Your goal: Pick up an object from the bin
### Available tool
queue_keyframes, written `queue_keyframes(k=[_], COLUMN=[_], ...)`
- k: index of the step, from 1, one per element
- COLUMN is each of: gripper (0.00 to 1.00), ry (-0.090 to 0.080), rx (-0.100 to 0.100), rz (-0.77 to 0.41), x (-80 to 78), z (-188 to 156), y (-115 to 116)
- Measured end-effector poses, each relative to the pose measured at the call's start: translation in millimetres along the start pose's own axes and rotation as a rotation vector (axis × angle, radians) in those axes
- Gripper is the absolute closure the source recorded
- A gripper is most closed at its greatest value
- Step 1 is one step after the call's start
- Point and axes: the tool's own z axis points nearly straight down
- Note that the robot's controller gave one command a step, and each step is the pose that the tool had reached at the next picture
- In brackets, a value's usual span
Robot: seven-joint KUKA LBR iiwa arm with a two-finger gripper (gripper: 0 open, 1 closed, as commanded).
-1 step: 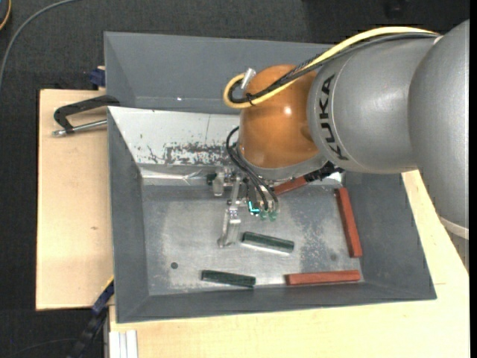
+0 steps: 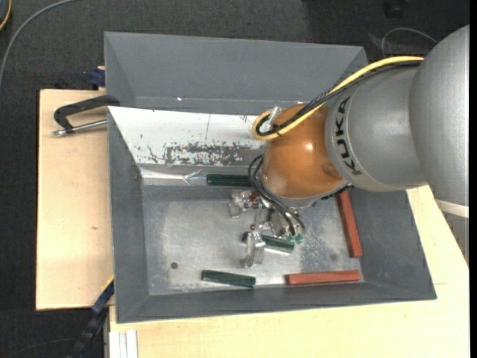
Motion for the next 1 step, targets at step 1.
queue_keyframes(k=[1], gripper=[0.00], ry=[0.001], rx=[0.003], rz=[-0.039], x=[2.9], z=[7.6], y=[-63.1])
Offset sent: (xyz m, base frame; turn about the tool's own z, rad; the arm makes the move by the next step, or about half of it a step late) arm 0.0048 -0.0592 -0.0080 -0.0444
